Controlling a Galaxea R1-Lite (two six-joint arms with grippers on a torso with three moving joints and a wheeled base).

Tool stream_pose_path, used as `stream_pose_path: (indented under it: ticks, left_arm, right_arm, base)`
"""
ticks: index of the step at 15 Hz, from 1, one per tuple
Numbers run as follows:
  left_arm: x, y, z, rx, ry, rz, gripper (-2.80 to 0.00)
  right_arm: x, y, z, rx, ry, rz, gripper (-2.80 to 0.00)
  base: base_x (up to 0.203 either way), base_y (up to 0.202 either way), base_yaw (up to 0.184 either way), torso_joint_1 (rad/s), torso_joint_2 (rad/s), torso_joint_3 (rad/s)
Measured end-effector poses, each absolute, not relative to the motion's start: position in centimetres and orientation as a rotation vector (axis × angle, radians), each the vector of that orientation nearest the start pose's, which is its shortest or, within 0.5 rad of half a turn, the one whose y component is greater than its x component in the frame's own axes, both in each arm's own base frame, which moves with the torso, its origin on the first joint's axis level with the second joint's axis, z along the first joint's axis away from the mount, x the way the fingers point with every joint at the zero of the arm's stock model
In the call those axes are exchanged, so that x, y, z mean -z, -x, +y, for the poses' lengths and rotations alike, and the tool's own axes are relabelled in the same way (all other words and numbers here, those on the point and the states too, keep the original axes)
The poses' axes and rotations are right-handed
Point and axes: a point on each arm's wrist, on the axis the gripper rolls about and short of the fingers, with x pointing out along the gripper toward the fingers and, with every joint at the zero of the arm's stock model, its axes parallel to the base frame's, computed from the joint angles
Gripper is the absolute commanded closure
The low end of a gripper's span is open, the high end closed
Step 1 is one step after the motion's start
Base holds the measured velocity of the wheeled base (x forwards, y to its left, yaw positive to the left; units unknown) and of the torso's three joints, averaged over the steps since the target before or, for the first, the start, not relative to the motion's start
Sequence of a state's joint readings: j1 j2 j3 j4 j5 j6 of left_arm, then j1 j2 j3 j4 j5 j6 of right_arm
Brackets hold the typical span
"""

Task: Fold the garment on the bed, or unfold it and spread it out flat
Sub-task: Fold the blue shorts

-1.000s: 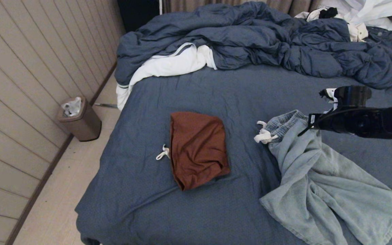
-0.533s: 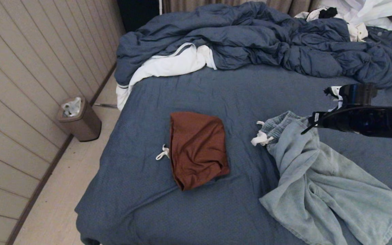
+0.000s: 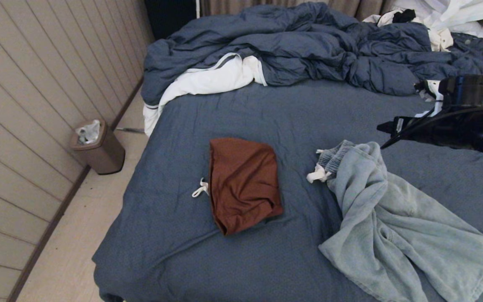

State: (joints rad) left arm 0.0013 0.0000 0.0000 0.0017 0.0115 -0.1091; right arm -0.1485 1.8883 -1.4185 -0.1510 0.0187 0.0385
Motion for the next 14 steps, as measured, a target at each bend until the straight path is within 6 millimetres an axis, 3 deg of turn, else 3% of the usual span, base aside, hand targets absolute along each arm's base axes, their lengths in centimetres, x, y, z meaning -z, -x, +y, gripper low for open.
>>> stream_pose_path:
  ticks: [3, 6, 7, 9, 14]
  left_arm:
    - [-7.5, 2.3, 0.0, -0.013, 0.110, 0.001, -2.80]
    - [-7.5, 2.3, 0.0, -0.013, 0.109, 0.001, -2.80]
    - [-7.5, 2.3, 0.0, -0.013, 0.110, 0.001, -2.80]
    - [-7.5, 2.3, 0.0, -0.013, 0.110, 0.001, -2.80]
    - [-7.5, 2.3, 0.0, -0.012, 0.110, 0.001, -2.80]
  right_arm:
    - [-24.7, -34.8, -0.9, -0.013, -0.078, 0.454, -2.80]
    - [-22.1, -31.9, 2.8, -0.108, -0.083, 0.622, -2.80]
    - [-20.8, -30.9, 3.7, -0.129, -0.091, 0.674, 0.00]
    - [-19.3, -29.4, 4.8, -0.146, -0.133, 0.718, 0.00]
    - [-19.7, -24.8, 6.2, -0.214, -0.137, 0.693, 0.00]
  base:
    - [0.000, 0.000, 0.000, 0.000, 0.00, 0.000]
    - [0.000, 0.000, 0.000, 0.000, 0.00, 0.000]
    - [0.000, 0.000, 0.000, 0.000, 0.00, 0.000]
    - [0.000, 0.000, 0.000, 0.000, 0.00, 0.000]
    - [0.000, 0.000, 0.000, 0.000, 0.00, 0.000]
